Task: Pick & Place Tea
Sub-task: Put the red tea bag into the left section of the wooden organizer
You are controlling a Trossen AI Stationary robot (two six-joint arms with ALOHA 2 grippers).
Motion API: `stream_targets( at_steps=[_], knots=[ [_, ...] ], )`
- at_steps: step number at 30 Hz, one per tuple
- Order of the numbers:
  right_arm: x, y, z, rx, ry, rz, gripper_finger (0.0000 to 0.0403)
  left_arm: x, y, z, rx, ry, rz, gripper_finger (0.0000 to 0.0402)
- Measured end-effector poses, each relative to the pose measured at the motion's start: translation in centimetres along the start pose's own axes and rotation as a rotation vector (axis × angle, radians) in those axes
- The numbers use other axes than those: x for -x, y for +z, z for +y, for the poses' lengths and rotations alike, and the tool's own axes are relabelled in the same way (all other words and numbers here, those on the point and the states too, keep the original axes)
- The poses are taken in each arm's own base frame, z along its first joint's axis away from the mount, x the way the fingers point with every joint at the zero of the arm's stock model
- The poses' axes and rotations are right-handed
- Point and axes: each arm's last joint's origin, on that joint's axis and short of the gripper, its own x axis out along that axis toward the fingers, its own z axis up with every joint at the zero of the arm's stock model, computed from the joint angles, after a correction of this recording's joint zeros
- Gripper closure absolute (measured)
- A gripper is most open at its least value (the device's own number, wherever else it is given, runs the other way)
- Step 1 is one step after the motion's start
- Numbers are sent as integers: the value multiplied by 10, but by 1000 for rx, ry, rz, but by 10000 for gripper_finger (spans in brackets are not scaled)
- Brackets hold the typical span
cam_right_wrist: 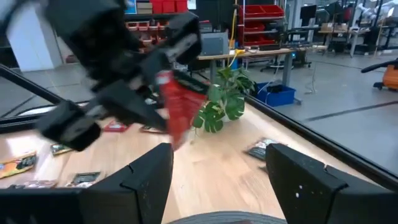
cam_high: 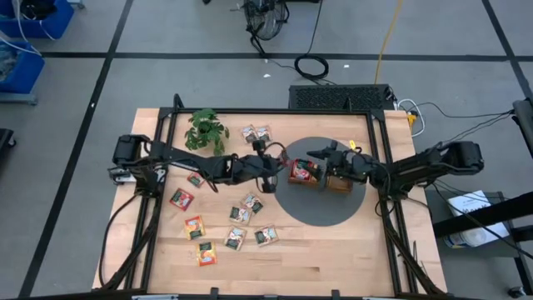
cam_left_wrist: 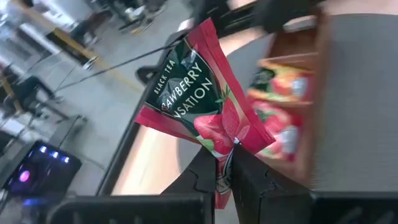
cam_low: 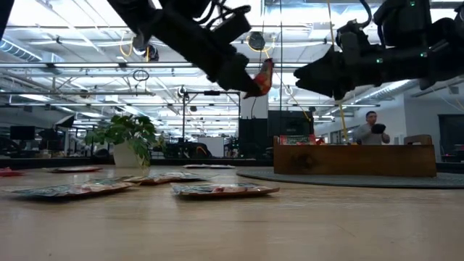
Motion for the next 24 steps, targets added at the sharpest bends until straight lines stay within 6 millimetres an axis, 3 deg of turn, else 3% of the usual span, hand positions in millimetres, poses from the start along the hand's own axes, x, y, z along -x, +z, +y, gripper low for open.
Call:
stream_targets(
  at_steps=[9,14,24],
  knots=[
    [-3,6,1,-17,31,-54,165,-5,35,-12,-153,-7,-31,374],
    [-6,11,7,-57,144,-65,165,-13,34,-10,-193,44,62,374],
    [-6,10,9,-32,148,-48,165,-13,36,-7,-196,78,67,374]
  ],
)
